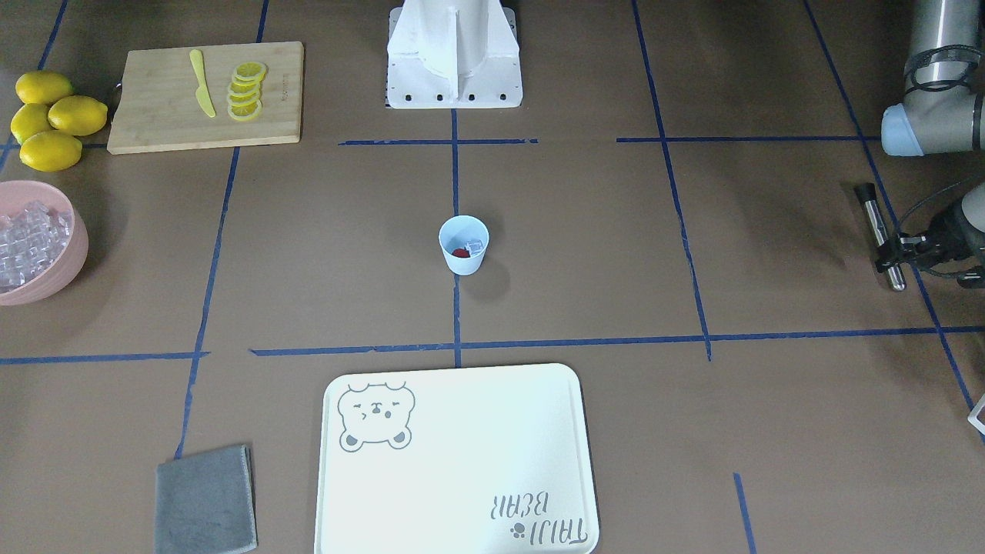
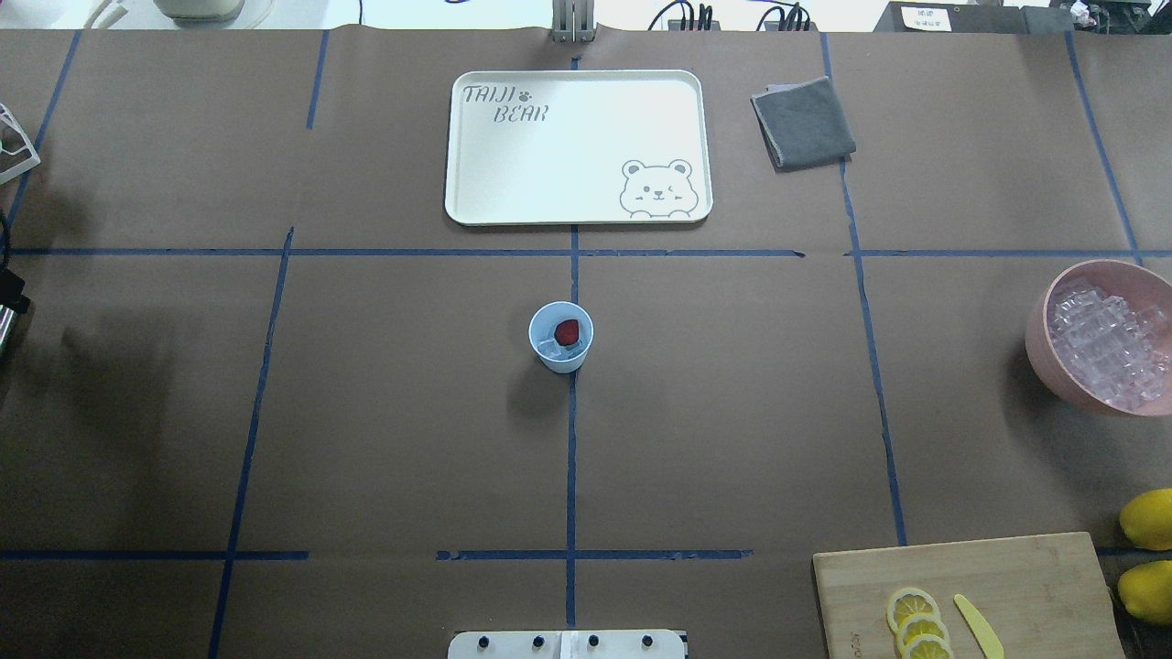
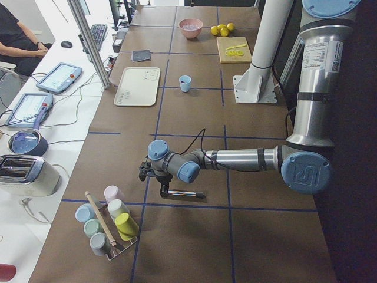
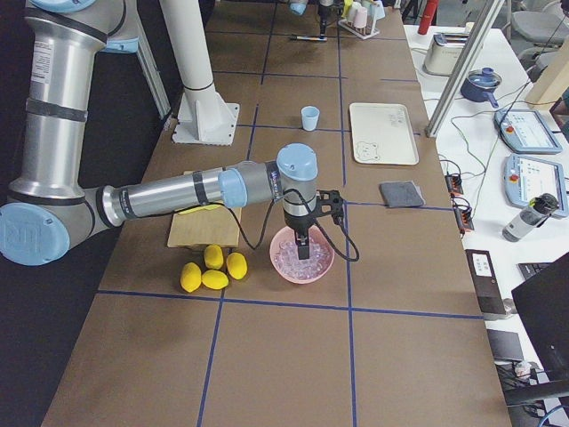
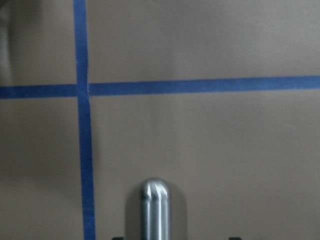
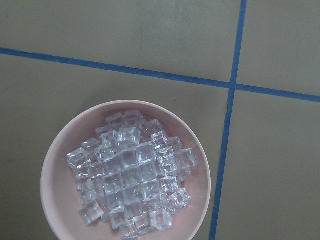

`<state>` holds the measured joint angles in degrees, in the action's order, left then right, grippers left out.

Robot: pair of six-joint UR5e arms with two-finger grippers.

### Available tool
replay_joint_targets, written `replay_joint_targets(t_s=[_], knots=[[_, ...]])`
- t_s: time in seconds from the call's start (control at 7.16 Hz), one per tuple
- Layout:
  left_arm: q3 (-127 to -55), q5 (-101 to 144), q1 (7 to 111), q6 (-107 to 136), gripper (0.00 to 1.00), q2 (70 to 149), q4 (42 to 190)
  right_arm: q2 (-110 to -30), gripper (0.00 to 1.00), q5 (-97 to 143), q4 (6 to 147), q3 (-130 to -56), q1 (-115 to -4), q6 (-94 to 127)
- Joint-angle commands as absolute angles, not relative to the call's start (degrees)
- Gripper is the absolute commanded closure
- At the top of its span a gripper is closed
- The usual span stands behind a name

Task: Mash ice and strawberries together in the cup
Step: 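Lift the metal muddler upright with the left gripper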

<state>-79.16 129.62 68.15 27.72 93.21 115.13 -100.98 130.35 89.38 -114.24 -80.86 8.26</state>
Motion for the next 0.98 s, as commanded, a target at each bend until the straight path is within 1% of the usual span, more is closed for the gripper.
replay_joint_targets(t_s=[0.0,0.14,0.28,0.84], knots=[[-78.8,133.7,68.7,27.3,0.26,93.7,112.0,-100.9,0.01,130.3,89.4,-114.3,-80.9,8.3],[-77.9,134.8,68.6,26.3,0.26,93.8,111.7,-101.0,0.01,130.4,89.4,-114.4,-80.9,8.3],[-75.3,135.9,68.7,23.2,0.26,94.9,110.6,-100.9,0.01,130.4,89.4,-114.4,-80.9,8.3],[-73.7,136.5,68.6,21.7,0.27,95.5,109.9,-100.9,0.01,130.4,89.5,-114.6,-80.9,8.3]])
